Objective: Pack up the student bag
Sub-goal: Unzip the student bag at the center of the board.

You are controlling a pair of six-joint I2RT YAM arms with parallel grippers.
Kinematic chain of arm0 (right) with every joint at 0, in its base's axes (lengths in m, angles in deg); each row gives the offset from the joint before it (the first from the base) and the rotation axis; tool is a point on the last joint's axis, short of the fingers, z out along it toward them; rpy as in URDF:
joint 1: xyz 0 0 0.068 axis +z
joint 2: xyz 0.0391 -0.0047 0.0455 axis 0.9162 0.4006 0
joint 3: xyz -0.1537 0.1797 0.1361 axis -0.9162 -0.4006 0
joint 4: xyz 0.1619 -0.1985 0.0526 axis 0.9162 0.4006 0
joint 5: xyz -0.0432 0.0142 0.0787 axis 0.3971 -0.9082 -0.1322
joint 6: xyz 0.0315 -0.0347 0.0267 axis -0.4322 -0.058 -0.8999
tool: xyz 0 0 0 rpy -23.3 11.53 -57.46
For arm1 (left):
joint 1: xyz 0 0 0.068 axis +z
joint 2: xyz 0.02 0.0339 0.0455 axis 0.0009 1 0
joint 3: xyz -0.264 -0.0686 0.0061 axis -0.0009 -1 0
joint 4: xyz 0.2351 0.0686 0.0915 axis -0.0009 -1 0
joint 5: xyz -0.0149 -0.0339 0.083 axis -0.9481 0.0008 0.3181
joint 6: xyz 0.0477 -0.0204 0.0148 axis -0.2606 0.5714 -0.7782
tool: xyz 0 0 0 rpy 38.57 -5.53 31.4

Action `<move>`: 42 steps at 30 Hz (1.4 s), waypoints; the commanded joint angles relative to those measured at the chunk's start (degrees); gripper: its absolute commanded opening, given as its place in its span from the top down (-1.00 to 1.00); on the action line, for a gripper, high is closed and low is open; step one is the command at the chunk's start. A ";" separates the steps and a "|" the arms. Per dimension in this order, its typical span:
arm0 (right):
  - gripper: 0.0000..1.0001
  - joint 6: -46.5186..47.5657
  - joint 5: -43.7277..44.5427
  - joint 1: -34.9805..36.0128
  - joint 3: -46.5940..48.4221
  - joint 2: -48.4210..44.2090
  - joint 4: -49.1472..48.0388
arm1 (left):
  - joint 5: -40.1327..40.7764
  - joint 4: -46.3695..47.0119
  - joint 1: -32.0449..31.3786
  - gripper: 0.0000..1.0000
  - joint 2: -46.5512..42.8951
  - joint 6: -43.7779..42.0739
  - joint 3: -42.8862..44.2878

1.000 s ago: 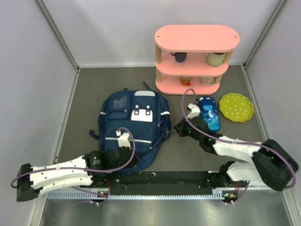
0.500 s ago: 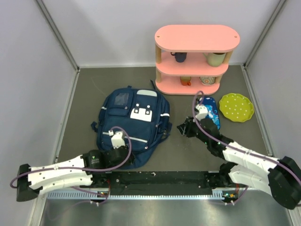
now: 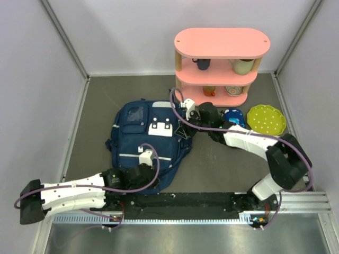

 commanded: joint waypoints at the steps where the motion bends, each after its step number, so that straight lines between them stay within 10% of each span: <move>1: 0.14 11.81 -6.01 -0.24 5.05 4.96 8.47 | -5.83 2.84 -0.36 1.00 1.99 -0.58 0.13; 21: 0.13 18.50 -21.55 -2.27 11.20 13.49 16.12 | 13.51 -21.77 -0.27 1.00 -21.48 15.24 1.27; 42: 0.95 14.10 -27.63 -0.78 9.09 11.91 15.41 | 14.39 -18.78 -0.27 1.00 -16.56 13.84 1.71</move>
